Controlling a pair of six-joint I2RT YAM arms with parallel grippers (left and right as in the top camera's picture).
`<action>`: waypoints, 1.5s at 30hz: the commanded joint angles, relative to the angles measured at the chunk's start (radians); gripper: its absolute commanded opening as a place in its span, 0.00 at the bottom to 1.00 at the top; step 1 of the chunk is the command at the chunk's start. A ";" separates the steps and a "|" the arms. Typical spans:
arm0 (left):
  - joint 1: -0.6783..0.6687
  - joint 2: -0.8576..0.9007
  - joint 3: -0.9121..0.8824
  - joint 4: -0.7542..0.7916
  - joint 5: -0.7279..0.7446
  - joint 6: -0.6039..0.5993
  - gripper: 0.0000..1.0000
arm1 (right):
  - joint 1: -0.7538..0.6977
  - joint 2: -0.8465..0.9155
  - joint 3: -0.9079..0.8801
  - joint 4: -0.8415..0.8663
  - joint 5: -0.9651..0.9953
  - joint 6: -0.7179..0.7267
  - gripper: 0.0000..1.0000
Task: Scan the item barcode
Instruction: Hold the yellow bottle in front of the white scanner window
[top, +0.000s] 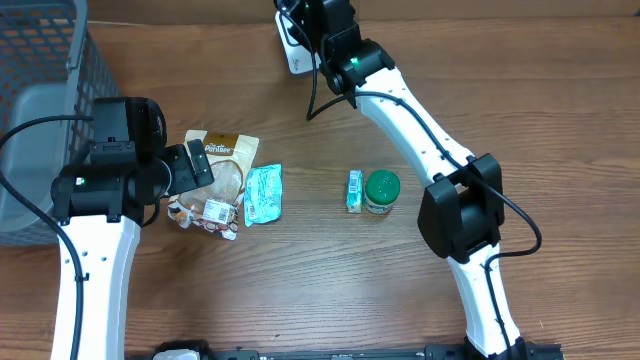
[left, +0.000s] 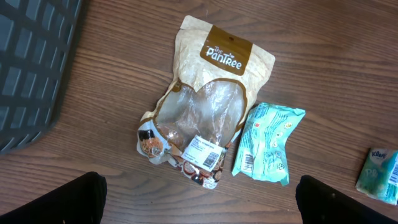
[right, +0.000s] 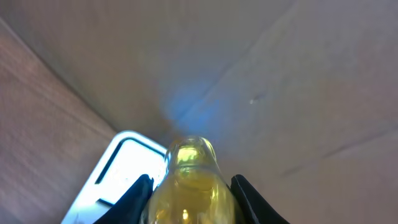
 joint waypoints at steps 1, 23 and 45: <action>-0.007 0.002 0.010 0.001 -0.006 0.009 1.00 | 0.002 0.049 0.015 0.066 -0.023 0.010 0.30; -0.007 0.002 0.010 0.001 -0.006 0.009 1.00 | -0.004 0.144 0.015 0.215 -0.023 -0.281 0.32; -0.007 0.003 0.010 0.001 -0.006 0.009 1.00 | -0.005 0.187 0.015 0.238 -0.023 -0.362 0.33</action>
